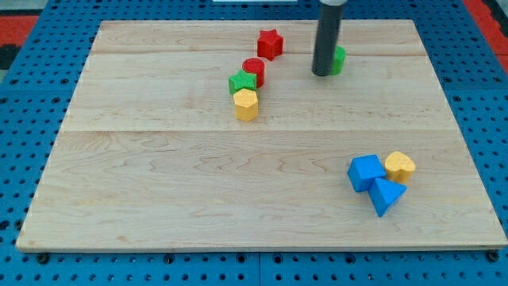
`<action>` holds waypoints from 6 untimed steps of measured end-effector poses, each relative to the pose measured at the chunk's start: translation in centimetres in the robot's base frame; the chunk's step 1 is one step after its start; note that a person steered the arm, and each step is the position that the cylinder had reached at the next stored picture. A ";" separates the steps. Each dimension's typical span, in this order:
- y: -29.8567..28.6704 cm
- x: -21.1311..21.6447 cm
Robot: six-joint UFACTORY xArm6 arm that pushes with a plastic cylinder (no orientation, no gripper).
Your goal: Place the green circle at the center right side of the board
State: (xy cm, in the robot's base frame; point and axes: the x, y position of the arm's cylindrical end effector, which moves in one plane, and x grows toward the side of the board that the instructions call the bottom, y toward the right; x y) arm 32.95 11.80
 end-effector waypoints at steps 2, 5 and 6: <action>-0.6 3.2; -2.4 -5.1; 2.3 -1.1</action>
State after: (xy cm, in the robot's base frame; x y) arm 31.83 14.09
